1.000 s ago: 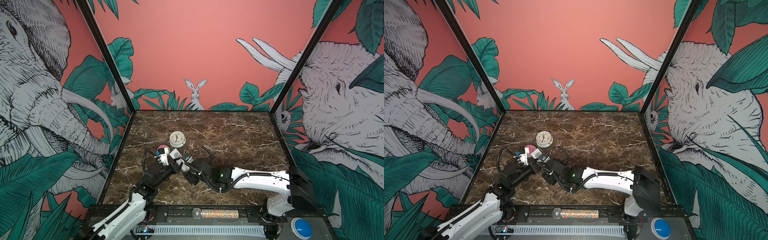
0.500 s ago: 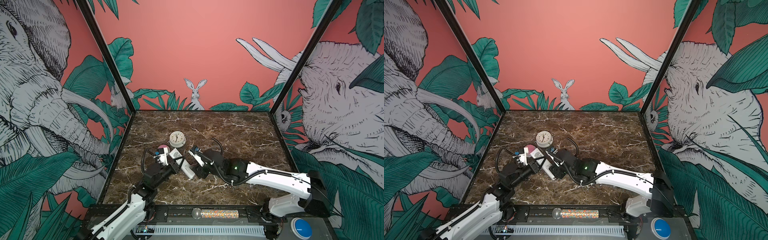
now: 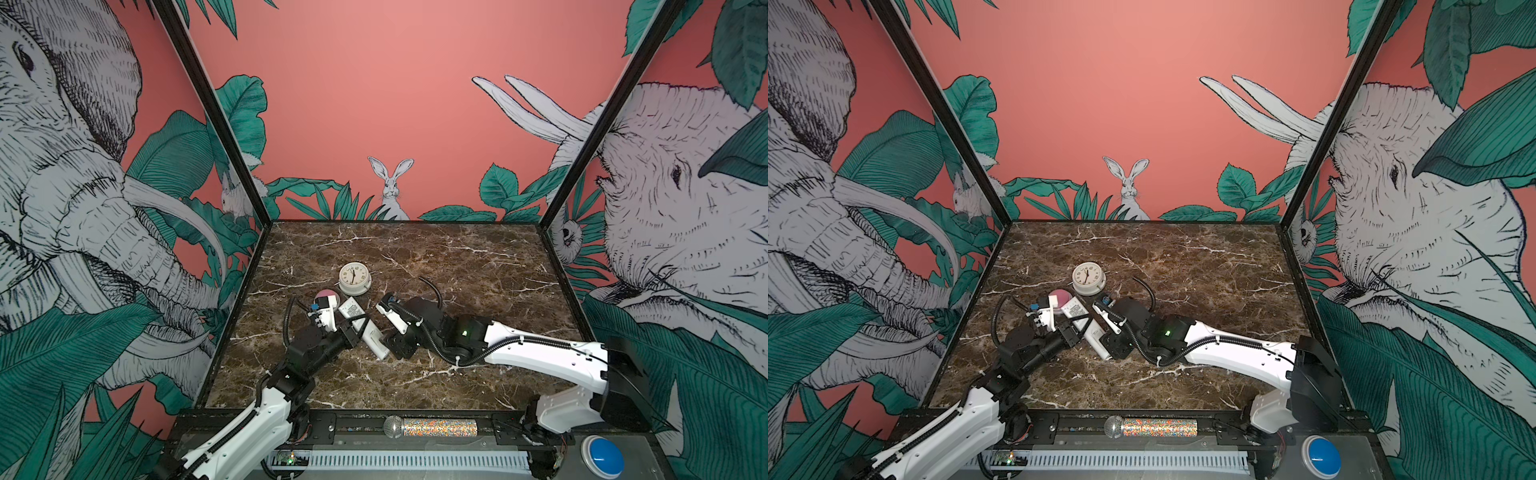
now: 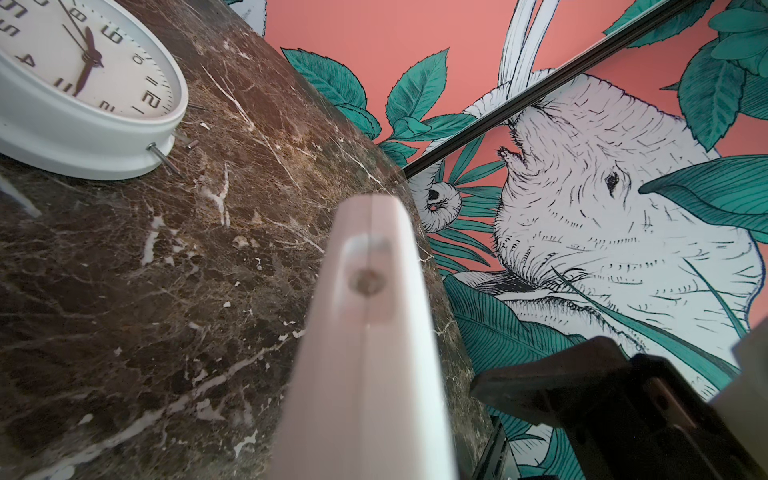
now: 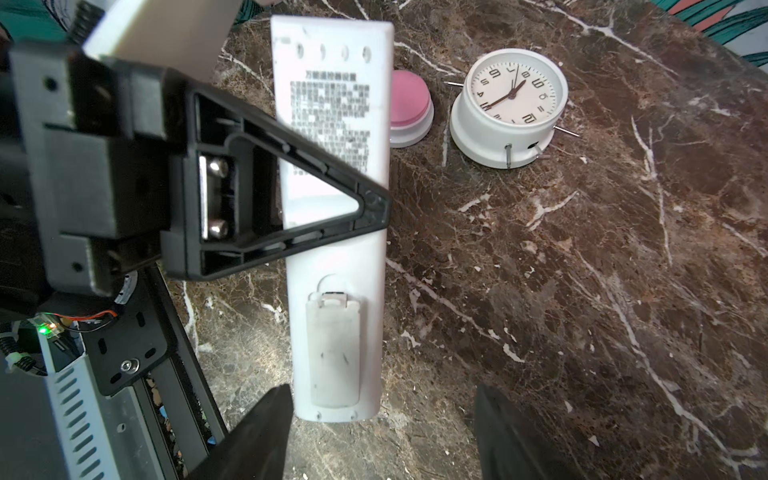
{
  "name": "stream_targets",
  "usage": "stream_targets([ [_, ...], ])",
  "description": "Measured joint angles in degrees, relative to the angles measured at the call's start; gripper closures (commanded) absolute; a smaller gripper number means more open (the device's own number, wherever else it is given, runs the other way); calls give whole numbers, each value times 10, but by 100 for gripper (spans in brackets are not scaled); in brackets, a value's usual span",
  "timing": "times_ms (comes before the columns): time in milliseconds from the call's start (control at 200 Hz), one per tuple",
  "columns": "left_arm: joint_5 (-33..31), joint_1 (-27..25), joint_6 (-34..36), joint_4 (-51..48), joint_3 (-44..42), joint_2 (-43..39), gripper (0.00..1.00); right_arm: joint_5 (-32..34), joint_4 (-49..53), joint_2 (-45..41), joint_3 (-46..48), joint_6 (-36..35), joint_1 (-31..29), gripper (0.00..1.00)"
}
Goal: Load the batteries into the remote control
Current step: 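Open the right gripper and press the cover down onto the remote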
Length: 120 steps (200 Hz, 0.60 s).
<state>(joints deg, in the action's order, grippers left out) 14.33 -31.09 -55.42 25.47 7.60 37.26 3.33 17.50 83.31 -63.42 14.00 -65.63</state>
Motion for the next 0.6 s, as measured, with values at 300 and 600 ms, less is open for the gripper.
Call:
stream_targets([
  [300, 0, 0, 0, 0, 0, 0, 100, -4, -9, 23, 0, 8, 4, 32],
  [600, 0, 0, 0, 0, 0, 2, 100, 9, -12, 38, 0, 9, 4, 34],
])
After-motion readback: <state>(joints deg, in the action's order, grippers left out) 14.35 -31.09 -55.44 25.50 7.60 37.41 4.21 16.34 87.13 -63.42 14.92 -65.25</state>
